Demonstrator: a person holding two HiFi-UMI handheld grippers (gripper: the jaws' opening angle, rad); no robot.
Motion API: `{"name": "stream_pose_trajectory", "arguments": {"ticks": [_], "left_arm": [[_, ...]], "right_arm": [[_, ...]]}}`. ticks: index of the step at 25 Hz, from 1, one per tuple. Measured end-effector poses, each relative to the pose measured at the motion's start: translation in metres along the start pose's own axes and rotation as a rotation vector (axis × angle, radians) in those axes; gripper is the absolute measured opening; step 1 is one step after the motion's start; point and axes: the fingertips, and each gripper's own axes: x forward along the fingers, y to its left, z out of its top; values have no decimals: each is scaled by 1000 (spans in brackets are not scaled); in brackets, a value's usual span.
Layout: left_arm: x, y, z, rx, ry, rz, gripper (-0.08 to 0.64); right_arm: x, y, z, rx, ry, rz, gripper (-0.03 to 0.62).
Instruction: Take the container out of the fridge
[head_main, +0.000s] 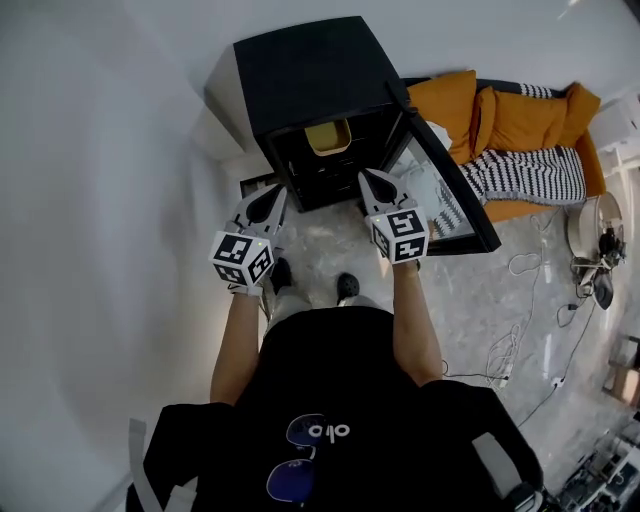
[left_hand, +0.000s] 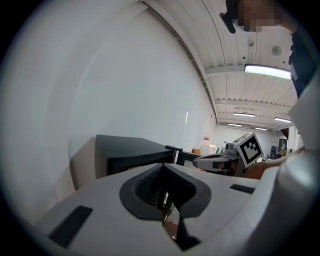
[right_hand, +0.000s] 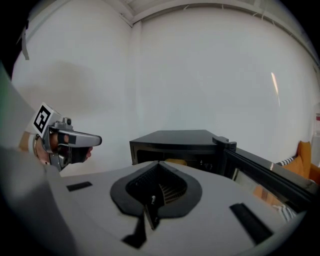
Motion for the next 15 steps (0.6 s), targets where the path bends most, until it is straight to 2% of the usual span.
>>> {"name": "stream_pose_trajectory", "arguments": {"ticks": [8,15], "left_arm": [[18,17,-10,-9,29,-90,0],[30,29,-19,-14,50,-126,0]], "right_arm": [[16,1,-12,38,18,-69,2],[35,3,-17,54,24,-84,2]]}}
